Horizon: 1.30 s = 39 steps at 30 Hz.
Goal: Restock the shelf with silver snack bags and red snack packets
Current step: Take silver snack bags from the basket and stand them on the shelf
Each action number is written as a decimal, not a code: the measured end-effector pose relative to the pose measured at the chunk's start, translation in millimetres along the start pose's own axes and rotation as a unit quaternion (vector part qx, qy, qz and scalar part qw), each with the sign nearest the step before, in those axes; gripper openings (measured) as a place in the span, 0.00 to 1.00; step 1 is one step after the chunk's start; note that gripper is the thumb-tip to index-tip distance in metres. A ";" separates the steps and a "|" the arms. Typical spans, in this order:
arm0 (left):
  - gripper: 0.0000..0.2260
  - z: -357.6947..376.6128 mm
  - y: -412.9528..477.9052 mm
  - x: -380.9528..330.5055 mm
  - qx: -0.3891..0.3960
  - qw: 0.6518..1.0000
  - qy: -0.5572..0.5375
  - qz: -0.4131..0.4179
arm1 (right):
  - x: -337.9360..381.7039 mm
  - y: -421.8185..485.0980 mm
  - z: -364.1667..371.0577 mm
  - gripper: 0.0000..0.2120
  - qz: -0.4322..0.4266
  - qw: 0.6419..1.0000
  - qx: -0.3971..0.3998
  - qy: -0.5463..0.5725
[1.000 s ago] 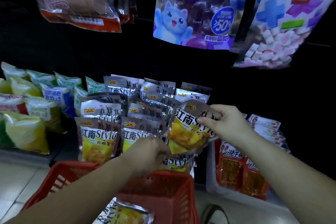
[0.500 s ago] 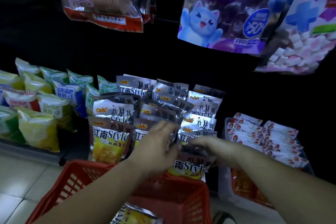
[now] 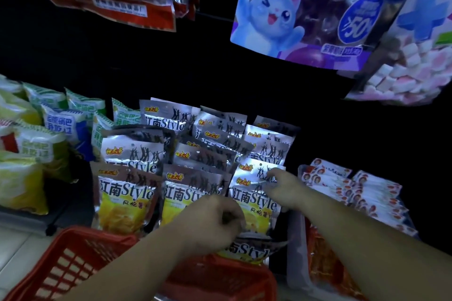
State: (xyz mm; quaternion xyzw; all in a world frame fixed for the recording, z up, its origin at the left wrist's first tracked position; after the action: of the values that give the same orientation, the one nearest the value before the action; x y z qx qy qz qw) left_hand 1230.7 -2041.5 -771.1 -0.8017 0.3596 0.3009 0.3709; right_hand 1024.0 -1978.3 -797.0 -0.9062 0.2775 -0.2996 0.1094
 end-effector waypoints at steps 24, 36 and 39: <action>0.16 22.1 -27.4 -8.8 -0.125 0.939 0.291 0.137 | 45.7 -46.0 -43.3 0.12 -0.075 0.980 -0.167 -0.072; 0.17 -28.6 -40.1 -6.5 -0.162 0.987 -0.003 -0.011 | 73.2 -97.1 -55.7 0.12 -0.144 0.968 -0.201 -0.051; 0.10 -48.7 -57.4 -15.8 -0.203 0.973 -0.111 -0.018 | 97.6 -121.6 -72.4 0.14 -0.183 0.963 -0.194 -0.036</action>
State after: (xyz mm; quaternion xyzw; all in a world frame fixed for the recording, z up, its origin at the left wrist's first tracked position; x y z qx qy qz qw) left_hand 1278.3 -2048.7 -711.1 -0.8281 0.2335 0.4478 0.2432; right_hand 1098.5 -1936.1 -647.9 -0.9557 0.1552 -0.2219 -0.1156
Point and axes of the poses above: each hand's wrist, its own y-axis towards the middle knuckle, its own z-axis out of the palm, x = y × z, the point moved 7 cm from there along y, towards the middle knuckle, and after that the axes turned 13 degrees about -z, right-handed, at the moved point
